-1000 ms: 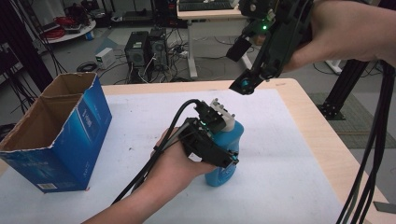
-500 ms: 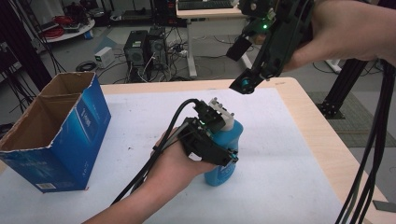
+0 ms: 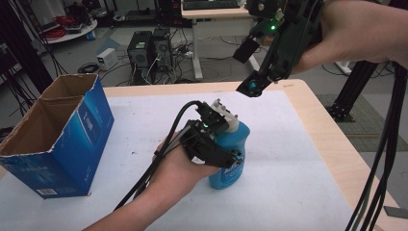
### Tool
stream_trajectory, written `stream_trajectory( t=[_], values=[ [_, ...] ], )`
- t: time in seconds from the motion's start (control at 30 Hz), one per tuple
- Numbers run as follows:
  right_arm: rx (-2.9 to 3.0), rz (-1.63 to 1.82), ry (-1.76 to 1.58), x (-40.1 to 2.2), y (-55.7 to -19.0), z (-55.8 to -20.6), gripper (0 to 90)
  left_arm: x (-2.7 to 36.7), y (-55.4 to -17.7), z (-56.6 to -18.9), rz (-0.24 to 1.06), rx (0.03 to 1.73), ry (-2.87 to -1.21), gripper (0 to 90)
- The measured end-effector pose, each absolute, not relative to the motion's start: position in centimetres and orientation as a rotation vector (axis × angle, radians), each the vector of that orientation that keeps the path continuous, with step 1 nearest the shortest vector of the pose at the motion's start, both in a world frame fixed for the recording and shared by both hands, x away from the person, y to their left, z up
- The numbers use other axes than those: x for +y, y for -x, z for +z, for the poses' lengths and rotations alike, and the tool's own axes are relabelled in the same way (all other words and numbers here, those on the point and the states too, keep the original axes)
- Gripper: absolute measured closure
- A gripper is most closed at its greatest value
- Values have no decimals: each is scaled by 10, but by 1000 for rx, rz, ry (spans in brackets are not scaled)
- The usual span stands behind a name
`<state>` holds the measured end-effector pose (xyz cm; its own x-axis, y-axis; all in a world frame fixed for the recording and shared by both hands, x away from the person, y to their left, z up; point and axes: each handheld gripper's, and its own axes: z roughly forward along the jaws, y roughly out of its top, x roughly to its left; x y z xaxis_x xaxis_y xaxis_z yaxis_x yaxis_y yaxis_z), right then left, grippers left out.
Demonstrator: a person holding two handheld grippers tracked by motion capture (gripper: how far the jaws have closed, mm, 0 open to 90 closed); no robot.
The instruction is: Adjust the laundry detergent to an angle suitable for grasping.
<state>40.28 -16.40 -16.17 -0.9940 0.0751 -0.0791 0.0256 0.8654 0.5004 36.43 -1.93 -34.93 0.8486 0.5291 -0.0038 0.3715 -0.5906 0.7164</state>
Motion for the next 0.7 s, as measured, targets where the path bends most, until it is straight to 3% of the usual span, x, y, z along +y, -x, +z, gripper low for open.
stream_trajectory(
  t=[0.43,0.7],
  values=[
    [2939,792,-87,-164,-403,-161,123,-12,-369,-344,252,566,-2285,437],
    [2926,816,-80,-165,-404,-158,123,14,-377,-319,237,433,-2272,438]
  ],
)
